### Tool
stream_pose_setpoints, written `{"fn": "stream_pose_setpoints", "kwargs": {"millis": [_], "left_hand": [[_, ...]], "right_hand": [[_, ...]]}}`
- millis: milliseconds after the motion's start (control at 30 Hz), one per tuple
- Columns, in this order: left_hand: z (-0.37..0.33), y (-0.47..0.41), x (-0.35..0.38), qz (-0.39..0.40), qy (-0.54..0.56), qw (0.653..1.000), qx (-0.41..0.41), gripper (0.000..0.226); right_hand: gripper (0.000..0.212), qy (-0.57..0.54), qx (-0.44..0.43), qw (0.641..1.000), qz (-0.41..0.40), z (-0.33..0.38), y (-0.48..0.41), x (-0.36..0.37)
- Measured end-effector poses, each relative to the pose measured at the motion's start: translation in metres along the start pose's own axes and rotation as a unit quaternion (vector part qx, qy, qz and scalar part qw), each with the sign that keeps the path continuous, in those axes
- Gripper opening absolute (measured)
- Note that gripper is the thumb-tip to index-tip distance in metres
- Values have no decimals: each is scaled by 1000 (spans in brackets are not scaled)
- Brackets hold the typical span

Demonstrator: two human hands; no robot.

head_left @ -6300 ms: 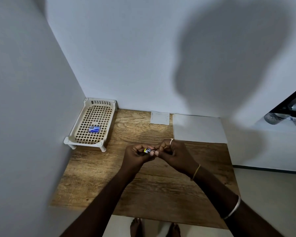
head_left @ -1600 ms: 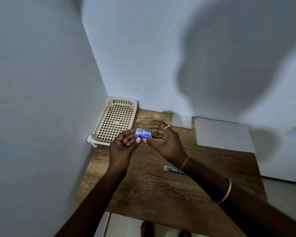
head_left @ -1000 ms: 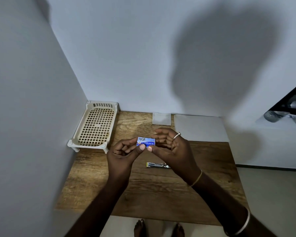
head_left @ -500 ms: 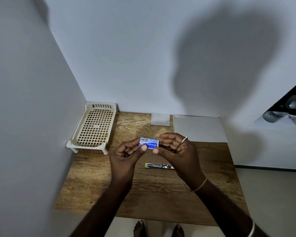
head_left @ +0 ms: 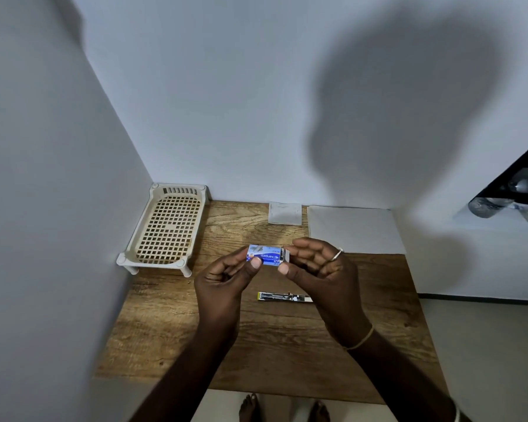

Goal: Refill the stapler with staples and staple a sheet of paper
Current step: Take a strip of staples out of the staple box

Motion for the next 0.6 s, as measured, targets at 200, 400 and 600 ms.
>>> {"fn": "stream_pose_setpoints", "kwargs": {"millis": [200, 400, 600], "left_hand": [[1, 1, 1, 0, 6, 1000, -1, 43], [0, 2, -2, 7, -8, 1000, 16, 38], [1, 2, -4, 27, -25, 999, 36, 24]], "right_hand": [[39, -34, 18, 999, 12, -5, 3, -2], [21, 37, -16, 999, 18, -7, 3, -5], [14, 196, -110, 973, 45, 2, -1, -8]]}}
Point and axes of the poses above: each hand's wrist, its own y-axis away from the middle knuckle, its own x-axis out of the palm, z = x × y, the point moved 2 cm from there along -y, towards the middle knuckle, and after that the axes turned 1 degree about -y, right-handed, at the moved point
